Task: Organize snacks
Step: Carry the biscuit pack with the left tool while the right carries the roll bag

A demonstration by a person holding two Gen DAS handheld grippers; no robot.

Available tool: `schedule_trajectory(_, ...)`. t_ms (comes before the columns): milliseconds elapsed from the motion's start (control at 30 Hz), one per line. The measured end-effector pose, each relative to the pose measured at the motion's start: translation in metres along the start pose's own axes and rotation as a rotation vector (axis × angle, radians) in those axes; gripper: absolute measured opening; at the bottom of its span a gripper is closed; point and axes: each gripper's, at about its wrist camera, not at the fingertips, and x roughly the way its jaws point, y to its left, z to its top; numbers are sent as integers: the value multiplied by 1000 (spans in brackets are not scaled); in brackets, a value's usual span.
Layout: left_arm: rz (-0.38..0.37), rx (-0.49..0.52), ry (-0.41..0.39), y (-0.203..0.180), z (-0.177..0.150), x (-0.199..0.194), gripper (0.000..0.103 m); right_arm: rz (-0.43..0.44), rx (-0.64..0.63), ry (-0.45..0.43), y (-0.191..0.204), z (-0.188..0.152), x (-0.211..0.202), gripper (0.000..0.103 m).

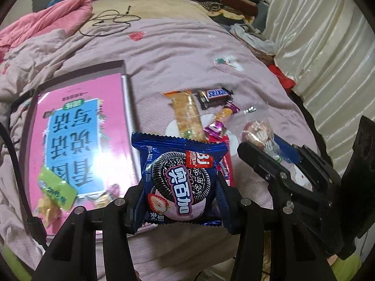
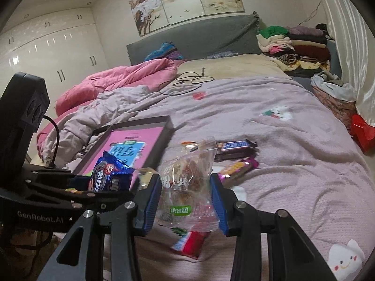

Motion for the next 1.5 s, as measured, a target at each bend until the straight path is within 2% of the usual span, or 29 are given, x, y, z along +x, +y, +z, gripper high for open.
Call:
schedule_trajectory(367, 43, -67, -48, 43, -6, -27, 53, 58, -42, 12, 40, 7, 7, 42)
schedule_trajectory(800, 125, -215, -107, 122, -17, -55, 53, 114, -112, 57, 90, 7, 26, 42)
schedule_trajectory(1000, 149, -263, -121, 147, -23, -62, 53, 129, -125, 86, 106, 5, 37, 42)
schedule_trajectory(1200, 169, -271, -114, 160, -29, -62, 53, 132, -144, 113, 120, 0, 46, 42)
schedule_trajectory(1500, 161, -243, -79, 155, -34, -49, 53, 121, -153, 169, 129, -10, 65, 42)
